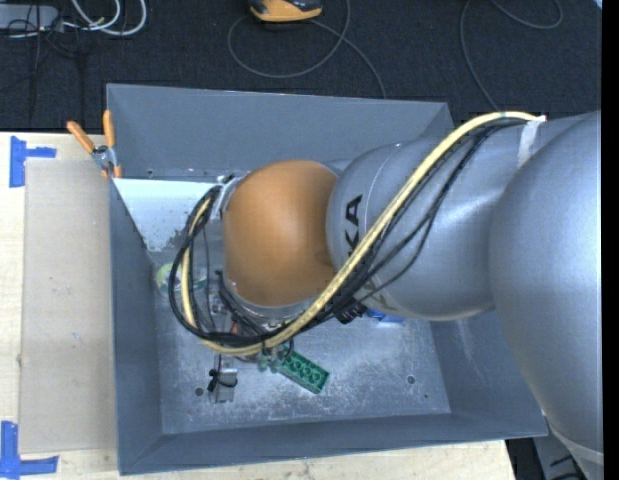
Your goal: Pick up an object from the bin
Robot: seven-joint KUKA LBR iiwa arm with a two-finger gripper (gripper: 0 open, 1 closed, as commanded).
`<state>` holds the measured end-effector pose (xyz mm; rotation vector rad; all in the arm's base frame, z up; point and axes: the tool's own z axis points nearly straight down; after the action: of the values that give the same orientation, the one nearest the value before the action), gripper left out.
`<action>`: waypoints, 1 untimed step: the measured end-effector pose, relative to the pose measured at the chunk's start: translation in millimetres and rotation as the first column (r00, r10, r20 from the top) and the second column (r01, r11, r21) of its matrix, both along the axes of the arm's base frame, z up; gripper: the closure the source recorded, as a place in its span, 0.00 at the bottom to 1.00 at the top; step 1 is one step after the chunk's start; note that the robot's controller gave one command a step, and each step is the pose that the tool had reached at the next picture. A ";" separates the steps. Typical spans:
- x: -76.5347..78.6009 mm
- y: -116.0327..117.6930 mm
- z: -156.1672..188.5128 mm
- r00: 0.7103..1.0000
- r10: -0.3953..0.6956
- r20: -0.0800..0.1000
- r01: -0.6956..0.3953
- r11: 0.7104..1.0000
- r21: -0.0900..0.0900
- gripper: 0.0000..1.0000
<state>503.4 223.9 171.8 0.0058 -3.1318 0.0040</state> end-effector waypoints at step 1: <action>2.0 -1.3 4.4 1.000 -0.005 0.007 0.005 1.000 0.002 0.00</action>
Offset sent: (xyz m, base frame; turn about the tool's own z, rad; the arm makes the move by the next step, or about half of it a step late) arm 0.1003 -0.0764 -0.1018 -0.0221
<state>505.4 222.6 176.2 -0.0024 -3.1387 0.0014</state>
